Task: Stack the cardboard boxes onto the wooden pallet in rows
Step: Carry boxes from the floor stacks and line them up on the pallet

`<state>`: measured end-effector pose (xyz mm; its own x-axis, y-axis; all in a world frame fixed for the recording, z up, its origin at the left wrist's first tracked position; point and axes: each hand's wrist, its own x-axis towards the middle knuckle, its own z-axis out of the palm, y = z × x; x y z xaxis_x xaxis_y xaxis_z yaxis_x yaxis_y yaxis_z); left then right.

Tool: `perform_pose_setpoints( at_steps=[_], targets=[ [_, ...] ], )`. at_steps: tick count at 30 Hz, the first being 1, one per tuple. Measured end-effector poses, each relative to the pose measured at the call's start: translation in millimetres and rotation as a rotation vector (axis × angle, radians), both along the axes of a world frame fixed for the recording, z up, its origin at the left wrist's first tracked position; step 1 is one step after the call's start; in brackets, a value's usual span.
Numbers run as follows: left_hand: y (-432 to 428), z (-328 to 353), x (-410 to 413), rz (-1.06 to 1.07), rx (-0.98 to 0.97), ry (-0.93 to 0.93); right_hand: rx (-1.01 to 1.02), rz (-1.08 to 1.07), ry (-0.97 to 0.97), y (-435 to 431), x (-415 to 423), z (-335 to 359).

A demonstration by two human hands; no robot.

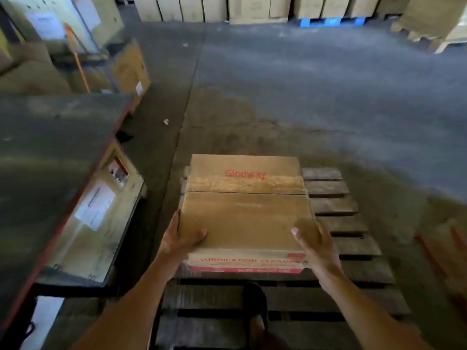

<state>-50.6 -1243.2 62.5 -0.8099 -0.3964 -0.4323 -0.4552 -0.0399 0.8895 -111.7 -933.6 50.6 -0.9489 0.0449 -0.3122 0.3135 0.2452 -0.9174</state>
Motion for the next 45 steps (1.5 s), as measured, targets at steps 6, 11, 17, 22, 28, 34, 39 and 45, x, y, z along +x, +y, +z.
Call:
perform_pose_setpoints(
  at_steps=[6, 11, 17, 22, 28, 34, 39, 45],
  targets=[
    [-64.9, -111.2, -121.4, 0.063, -0.006, -0.134, -0.003, 0.054, -0.110, -72.3, -141.0, -112.9],
    [-114.9, -201.6, -192.9, 0.130, 0.011, -0.176, -0.034, 0.071, -0.139, -123.3, -218.1, -209.2],
    [-157.3, -286.6, -242.6, 0.100, -0.095, -0.076, 0.021, 0.052, -0.087, -170.4, -275.2, -300.2],
    [-185.7, -337.2, -259.8, 0.079, -0.133, -0.052, 0.029, 0.027, -0.115, -199.6, -290.6, -344.6],
    [-204.4, -376.7, -254.9, 0.038, -0.113, -0.063, 0.003, -0.033, -0.175, -221.2, -284.3, -384.3],
    [-206.6, -399.6, -239.8, 0.056, -0.075, -0.086, 0.025, -0.085, -0.176, -221.5, -268.2, -406.5],
    [-212.6, -404.3, -231.6, 0.052, -0.072, -0.107, 0.050, -0.098, -0.189, -224.2, -254.2, -415.8],
    [-217.4, -406.6, -225.0, 0.050, -0.074, -0.105, 0.071, -0.099, -0.177, -226.4, -243.7, -422.0]
  ],
)
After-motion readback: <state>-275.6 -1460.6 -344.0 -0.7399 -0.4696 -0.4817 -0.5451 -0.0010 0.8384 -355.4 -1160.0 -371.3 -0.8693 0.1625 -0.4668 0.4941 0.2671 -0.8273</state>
